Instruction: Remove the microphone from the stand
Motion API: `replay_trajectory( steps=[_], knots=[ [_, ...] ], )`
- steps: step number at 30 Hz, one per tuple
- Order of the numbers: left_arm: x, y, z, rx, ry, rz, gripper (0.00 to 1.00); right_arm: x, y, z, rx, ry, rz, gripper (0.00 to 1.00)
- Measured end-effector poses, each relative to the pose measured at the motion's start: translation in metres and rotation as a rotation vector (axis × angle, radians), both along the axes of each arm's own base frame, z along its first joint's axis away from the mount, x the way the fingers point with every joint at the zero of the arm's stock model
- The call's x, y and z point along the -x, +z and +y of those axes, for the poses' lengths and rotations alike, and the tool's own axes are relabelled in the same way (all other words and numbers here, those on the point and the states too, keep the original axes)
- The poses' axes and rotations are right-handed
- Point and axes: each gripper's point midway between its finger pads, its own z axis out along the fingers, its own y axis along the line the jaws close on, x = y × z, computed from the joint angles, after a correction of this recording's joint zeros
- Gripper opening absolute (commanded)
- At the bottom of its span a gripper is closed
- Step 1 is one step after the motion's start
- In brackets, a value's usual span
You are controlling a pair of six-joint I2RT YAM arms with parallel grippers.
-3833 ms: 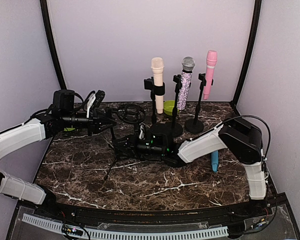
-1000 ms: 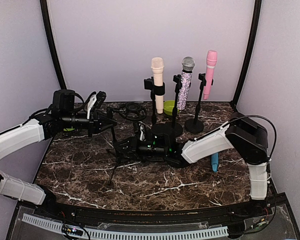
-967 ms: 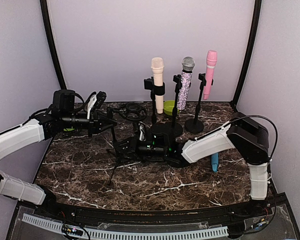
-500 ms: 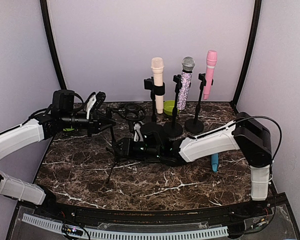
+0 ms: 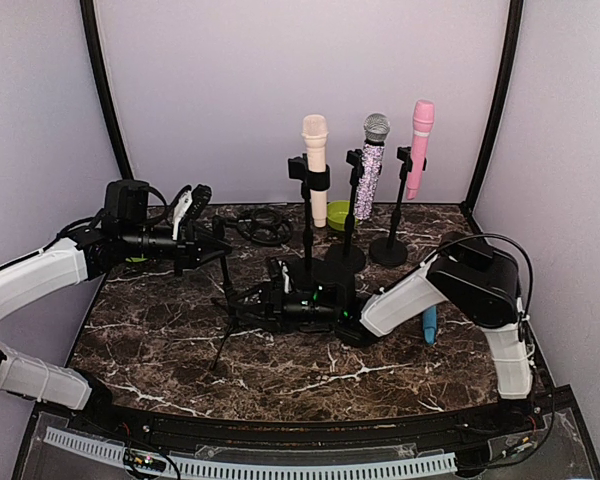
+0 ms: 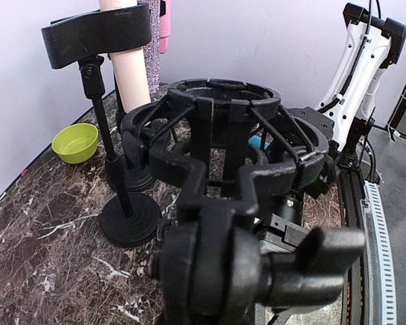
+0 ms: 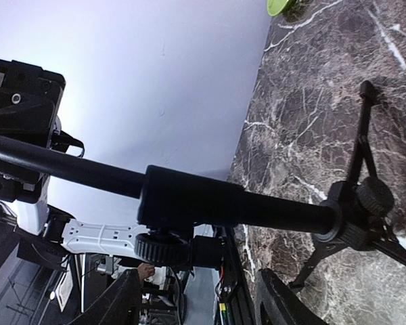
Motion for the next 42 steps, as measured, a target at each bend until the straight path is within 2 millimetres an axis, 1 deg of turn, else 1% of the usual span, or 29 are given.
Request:
replay_trajectory(
  steps=[6,8,11,17,21,25,30,36,37,38,39,41,42],
  knots=[
    [0.000,0.000,0.000,0.000,0.000,0.000,0.08,-0.004,0.019,0.016,-0.092,0.028,0.066,0.49],
    [0.000,0.000,0.000,0.000,0.000,0.000,0.08,-0.006,0.023,0.019,-0.108,0.029,0.079,0.46],
    [0.001,0.000,0.000,-0.001,-0.001,0.002,0.08,-0.007,0.026,0.020,-0.122,0.028,0.097,0.37],
    [0.002,0.000,0.001,-0.001,-0.003,0.005,0.08,-0.010,0.020,0.021,-0.114,0.018,0.138,0.10],
    [0.003,0.000,0.001,-0.001,-0.005,0.004,0.08,-0.011,0.018,0.019,-0.110,0.010,0.140,0.01],
    [0.003,0.000,0.000,-0.003,-0.008,0.000,0.09,-0.011,0.018,0.018,-0.072,-0.006,0.110,0.00],
    [0.006,-0.001,0.000,-0.004,-0.017,-0.012,0.12,-0.011,0.015,0.015,0.050,-0.037,0.025,0.00],
    [0.012,-0.003,0.002,-0.004,-0.029,-0.028,0.14,-0.009,0.011,0.018,0.160,-0.052,-0.065,0.00],
    [0.012,-0.003,0.002,-0.005,-0.029,-0.029,0.17,-0.009,0.011,0.018,0.174,-0.056,-0.076,0.00],
    [0.012,-0.003,0.003,-0.006,-0.028,-0.030,0.23,-0.010,0.011,0.019,0.188,-0.058,-0.088,0.07],
    [0.013,-0.003,0.002,-0.004,-0.029,-0.027,0.40,-0.011,0.011,0.021,0.203,-0.063,-0.098,0.19],
    [0.016,-0.004,0.002,-0.002,-0.039,-0.014,0.76,-0.012,0.010,0.021,0.231,-0.073,-0.117,0.43],
    [0.018,-0.004,0.002,0.001,-0.047,-0.003,0.83,-0.014,0.010,0.021,0.240,-0.084,-0.130,0.52]
  ],
)
